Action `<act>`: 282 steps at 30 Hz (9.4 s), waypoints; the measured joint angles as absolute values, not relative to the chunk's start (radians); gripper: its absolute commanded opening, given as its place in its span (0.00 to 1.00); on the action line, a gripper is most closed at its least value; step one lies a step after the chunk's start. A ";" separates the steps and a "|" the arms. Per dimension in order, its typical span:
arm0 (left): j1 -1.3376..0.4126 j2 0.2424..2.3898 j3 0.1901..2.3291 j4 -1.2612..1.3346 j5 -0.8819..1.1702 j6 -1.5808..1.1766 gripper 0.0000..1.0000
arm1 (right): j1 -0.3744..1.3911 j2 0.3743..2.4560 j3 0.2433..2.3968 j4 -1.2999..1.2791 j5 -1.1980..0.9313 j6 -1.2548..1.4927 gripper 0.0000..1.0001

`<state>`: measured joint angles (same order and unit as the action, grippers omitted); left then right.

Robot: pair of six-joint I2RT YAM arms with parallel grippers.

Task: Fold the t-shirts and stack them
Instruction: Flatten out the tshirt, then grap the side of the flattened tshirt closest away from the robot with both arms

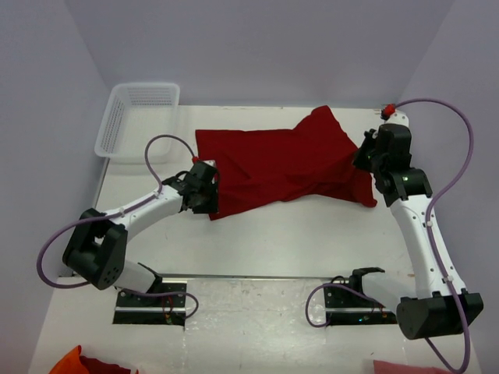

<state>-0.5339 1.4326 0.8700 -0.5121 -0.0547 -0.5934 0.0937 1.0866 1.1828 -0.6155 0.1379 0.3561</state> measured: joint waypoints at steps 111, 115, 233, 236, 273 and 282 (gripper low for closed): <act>0.058 2.133 2.458 0.027 0.327 -0.421 0.00 | -0.029 1.802 2.558 -0.425 -0.101 -0.034 0.00; 0.058 2.082 2.462 0.070 0.392 -0.446 0.00 | -0.032 1.707 2.535 -0.427 -0.096 -0.029 0.00; -0.276 1.179 0.989 -0.595 -0.107 -0.527 0.00 | 0.110 0.746 0.949 -0.707 0.127 0.509 0.00; -0.276 1.199 0.971 -0.650 -0.108 -0.550 0.00 | 0.132 0.736 0.839 -0.739 0.112 0.556 0.00; -0.276 1.616 1.151 -0.739 -0.204 -0.579 0.00 | 0.185 0.869 0.789 -0.808 0.218 0.655 0.00; -0.274 1.657 1.163 -0.742 -0.255 -0.580 0.00 | 0.185 0.946 0.791 -0.797 0.294 0.664 0.00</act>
